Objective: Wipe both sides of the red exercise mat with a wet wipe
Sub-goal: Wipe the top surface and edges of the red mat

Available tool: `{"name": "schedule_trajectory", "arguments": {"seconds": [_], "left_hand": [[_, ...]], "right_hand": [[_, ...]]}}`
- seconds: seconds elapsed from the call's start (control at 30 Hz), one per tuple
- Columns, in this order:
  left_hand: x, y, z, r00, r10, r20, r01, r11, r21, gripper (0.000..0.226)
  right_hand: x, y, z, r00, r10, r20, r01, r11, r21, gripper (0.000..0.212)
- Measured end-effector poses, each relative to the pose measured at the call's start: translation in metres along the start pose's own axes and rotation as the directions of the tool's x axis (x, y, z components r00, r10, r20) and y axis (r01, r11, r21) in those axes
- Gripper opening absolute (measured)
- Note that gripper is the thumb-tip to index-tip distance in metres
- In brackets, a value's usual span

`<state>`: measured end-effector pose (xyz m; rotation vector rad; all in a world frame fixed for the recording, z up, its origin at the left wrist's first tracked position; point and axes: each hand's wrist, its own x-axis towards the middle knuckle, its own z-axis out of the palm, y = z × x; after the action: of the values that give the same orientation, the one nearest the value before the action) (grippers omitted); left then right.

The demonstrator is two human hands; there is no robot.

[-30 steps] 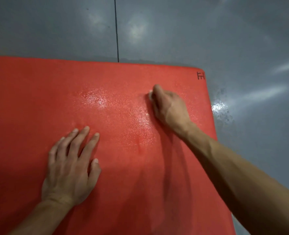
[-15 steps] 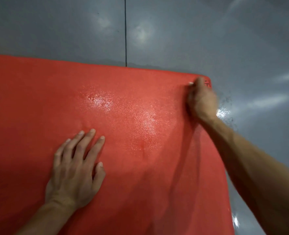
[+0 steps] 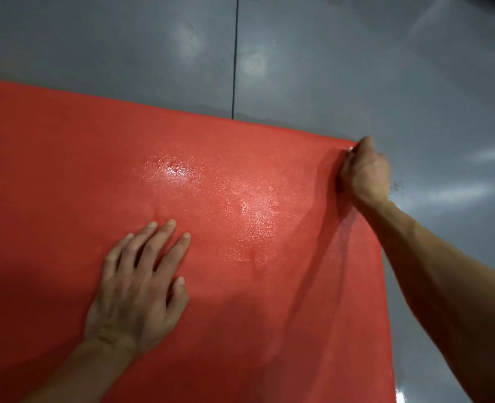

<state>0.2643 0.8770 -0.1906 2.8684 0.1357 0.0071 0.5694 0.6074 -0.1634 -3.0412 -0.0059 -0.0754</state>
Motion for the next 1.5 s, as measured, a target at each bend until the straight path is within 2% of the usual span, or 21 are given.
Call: {"name": "schedule_trajectory", "arguments": {"seconds": [0.1, 0.17, 0.23, 0.27, 0.3, 0.37, 0.43, 0.47, 0.57, 0.63, 0.7, 0.77, 0.93, 0.97, 1.03, 1.1, 1.17, 1.23, 1.33, 1.4, 1.5], "left_hand": [[-0.001, -0.001, 0.000, 1.000, 0.000, 0.010, 0.000, 1.000, -0.008, 0.064], [-0.002, -0.001, 0.000, 1.000, 0.002, 0.003, -0.002, 1.000, -0.006, 0.064], [-0.001, -0.001, 0.000, 1.000, 0.011, -0.008, -0.011, 1.000, -0.014, 0.064], [0.000, -0.001, 0.000, 1.000, 0.011, -0.008, -0.011, 1.000, -0.017, 0.064], [0.000, -0.001, 0.000, 1.000, 0.009, -0.002, -0.009, 1.000, -0.018, 0.064], [0.000, -0.001, 0.000, 1.000, 0.000, 0.010, 0.000, 1.000, -0.014, 0.064], [0.000, -0.002, 0.001, 1.000, -0.003, 0.023, 0.003, 1.000, -0.009, 0.065], [0.000, -0.002, 0.001, 1.000, -0.004, 0.029, 0.004, 1.000, -0.008, 0.065], [0.000, -0.002, 0.000, 1.000, -0.002, 0.032, 0.002, 1.000, -0.005, 0.064], [0.000, -0.001, 0.000, 1.000, 0.005, 0.024, -0.005, 1.000, 0.000, 0.063], [0.000, -0.002, 0.000, 1.000, 0.010, 0.011, -0.010, 1.000, 0.007, 0.063], [0.000, -0.002, 0.001, 1.000, 0.013, 0.005, -0.013, 1.000, -0.003, 0.063], [0.000, -0.001, 0.002, 1.000, 0.002, 0.017, -0.002, 1.000, 0.000, 0.064], [0.000, -0.002, 0.002, 1.000, 0.000, 0.020, 0.000, 1.000, 0.002, 0.063], [0.000, -0.002, 0.001, 1.000, 0.000, 0.020, 0.000, 1.000, 0.002, 0.063], [0.000, -0.001, 0.001, 1.000, 0.006, 0.015, -0.006, 1.000, 0.008, 0.064], [0.000, -0.001, 0.001, 1.000, 0.007, 0.009, -0.007, 1.000, 0.006, 0.064], [0.001, -0.001, 0.001, 1.000, 0.010, 0.004, -0.010, 1.000, 0.004, 0.064], [0.000, -0.001, 0.000, 1.000, 0.007, 0.009, -0.007, 1.000, -0.003, 0.063], [0.000, -0.002, 0.001, 1.000, 0.005, 0.016, -0.005, 1.000, 0.004, 0.064], [-0.001, -0.001, -0.001, 1.000, 0.001, 0.019, -0.001, 1.000, 0.002, 0.064]], "right_hand": [[-0.006, -0.052, 0.015, 0.989, -0.145, 0.022, 0.142, 0.983, 0.116, 0.017], [-0.013, -0.097, 0.024, 0.948, -0.308, 0.083, 0.285, 0.935, 0.209, 0.014], [-0.011, -0.110, 0.025, 0.869, -0.479, 0.127, 0.454, 0.872, 0.185, 0.013], [-0.003, -0.101, 0.023, 0.861, -0.489, 0.140, 0.472, 0.870, 0.139, 0.013], [0.009, -0.080, 0.020, 0.884, -0.444, 0.145, 0.436, 0.896, 0.089, 0.013], [0.032, -0.035, 0.007, 0.965, -0.211, 0.158, 0.211, 0.977, 0.016, 0.017], [0.045, -0.012, -0.004, 0.983, 0.006, 0.185, -0.001, 1.000, -0.027, 0.021], [0.051, -0.017, -0.003, 0.979, 0.017, 0.202, -0.009, 0.999, -0.044, 0.022], [0.053, -0.080, 0.005, 0.943, -0.149, 0.297, 0.183, 0.979, -0.090, 0.023], [0.046, -0.137, 0.012, 0.877, -0.274, 0.395, 0.314, 0.949, -0.039, 0.026], [0.039, -0.179, 0.010, 0.829, -0.356, 0.431, 0.392, 0.920, 0.005, 0.027], [0.046, -0.172, 0.002, 0.831, -0.315, 0.458, 0.390, 0.918, -0.076, 0.030], [0.071, -0.084, -0.028, 0.870, 0.031, 0.492, 0.195, 0.895, -0.402, 0.042], [0.068, -0.088, -0.028, 0.863, 0.016, 0.506, 0.218, 0.891, -0.399, 0.042], [0.061, -0.118, -0.026, 0.843, -0.108, 0.527, 0.319, 0.889, -0.328, 0.038], [0.047, -0.166, -0.024, 0.794, -0.267, 0.546, 0.425, 0.886, -0.185, 0.038], [0.036, -0.200, -0.019, 0.773, -0.342, 0.535, 0.449, 0.890, -0.080, 0.043], [0.036, -0.193, -0.017, 0.785, -0.315, 0.533, 0.437, 0.892, -0.117, 0.044], [0.054, -0.132, -0.025, 0.846, -0.119, 0.520, 0.292, 0.919, -0.266, 0.035], [0.057, -0.110, -0.033, 0.857, -0.017, 0.516, 0.229, 0.908, -0.350, 0.036], [0.047, -0.139, -0.027, 0.853, -0.143, 0.502, 0.311, 0.912, -0.268, 0.035]]}}
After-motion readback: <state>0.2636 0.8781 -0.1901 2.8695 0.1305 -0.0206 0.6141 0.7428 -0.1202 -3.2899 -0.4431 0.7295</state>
